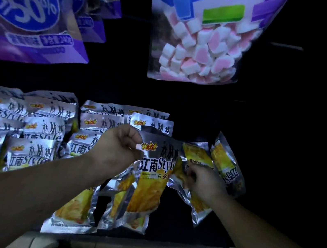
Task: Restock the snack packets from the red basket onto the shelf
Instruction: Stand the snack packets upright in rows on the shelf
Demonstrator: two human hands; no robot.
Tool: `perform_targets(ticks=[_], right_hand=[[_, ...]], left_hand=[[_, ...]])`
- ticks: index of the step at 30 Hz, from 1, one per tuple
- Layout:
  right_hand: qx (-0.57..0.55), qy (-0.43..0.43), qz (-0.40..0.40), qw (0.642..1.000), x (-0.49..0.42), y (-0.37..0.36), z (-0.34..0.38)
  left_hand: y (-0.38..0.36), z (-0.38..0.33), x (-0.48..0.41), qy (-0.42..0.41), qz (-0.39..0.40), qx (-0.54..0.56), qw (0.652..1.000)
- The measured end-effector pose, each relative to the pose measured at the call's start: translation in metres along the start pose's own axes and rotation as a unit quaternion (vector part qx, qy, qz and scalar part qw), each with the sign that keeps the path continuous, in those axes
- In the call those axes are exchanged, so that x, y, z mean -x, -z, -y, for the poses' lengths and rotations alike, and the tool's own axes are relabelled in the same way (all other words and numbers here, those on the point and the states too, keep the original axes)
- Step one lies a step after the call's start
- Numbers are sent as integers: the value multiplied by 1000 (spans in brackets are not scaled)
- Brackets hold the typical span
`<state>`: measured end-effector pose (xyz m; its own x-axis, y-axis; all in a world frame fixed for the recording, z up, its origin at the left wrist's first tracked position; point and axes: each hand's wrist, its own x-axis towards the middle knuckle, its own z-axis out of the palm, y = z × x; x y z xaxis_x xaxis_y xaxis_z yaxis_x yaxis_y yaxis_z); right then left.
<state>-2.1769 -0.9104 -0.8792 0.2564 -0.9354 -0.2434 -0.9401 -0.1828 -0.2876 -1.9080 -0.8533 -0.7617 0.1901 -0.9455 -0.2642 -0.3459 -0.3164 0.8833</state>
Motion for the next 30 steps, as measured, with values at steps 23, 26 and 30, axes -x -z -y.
perform_targets(ticks=[23,26,30], right_hand=[[-39,153,-232,960,86,174,37],[-144,101,-231,957,85,170,45],[-281,73,-149,945,82,160,46]], left_hand=[[4,-55,21,-118,-21,8,993],[2,-53,23,-96,-9,14,995],[-3,-50,23,-75,1,17,997]])
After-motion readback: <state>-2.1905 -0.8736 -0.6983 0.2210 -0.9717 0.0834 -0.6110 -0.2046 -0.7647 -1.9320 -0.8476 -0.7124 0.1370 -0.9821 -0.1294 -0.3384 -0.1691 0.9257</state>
